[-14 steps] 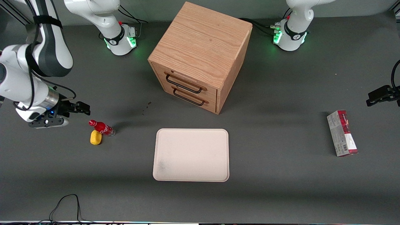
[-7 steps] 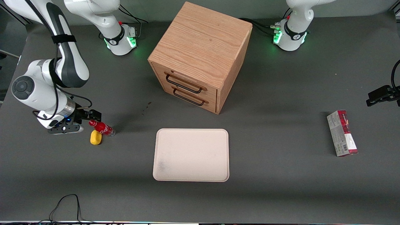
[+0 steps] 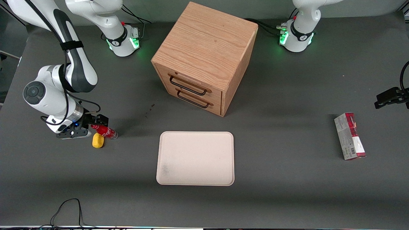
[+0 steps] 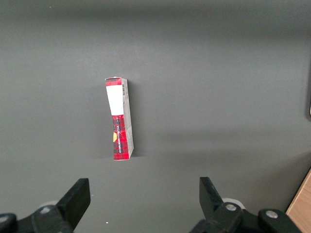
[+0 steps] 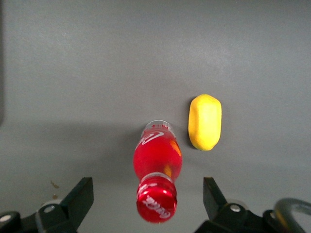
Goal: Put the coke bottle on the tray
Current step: 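Move the open right gripper down over the red Coca-Cola bottle, then close the right gripper on the bottle and lift it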
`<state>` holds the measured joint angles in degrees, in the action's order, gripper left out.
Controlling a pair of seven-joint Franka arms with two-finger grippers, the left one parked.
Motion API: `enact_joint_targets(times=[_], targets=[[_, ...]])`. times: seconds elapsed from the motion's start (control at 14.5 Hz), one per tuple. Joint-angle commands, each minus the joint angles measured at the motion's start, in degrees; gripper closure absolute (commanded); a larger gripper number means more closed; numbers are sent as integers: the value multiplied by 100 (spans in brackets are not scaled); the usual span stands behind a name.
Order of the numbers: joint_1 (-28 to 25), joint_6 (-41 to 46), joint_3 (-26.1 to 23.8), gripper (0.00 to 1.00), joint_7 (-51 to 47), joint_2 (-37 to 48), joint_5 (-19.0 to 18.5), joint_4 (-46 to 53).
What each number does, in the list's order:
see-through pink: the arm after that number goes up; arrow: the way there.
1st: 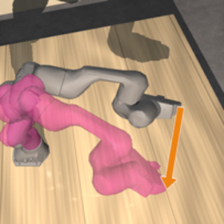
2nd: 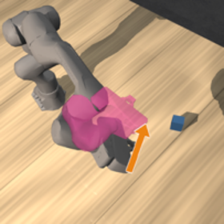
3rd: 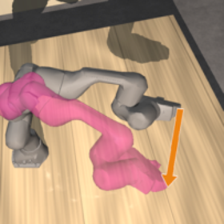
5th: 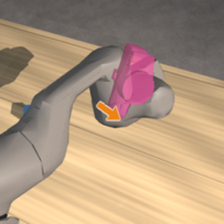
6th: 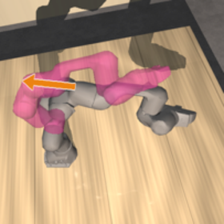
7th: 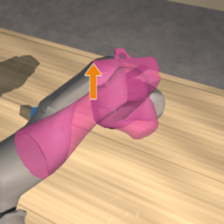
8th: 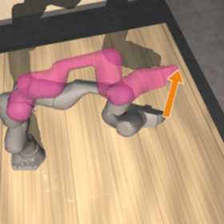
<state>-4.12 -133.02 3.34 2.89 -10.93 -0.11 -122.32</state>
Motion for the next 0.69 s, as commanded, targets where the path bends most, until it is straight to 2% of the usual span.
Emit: enact_joint_targets(times=[0.0,0.14,0.35,0.42,0.62], targets=[[-45,-101,53,0,-69,-6,73,-20],[-45,-101,61,1,-43,-6,73,-11],[-36,-66,61,45,-25,-6,73,-2],[-36,-66,61,55,-8,-6,64,-2],[-36,-40,61,77,1,-6,64,15]])
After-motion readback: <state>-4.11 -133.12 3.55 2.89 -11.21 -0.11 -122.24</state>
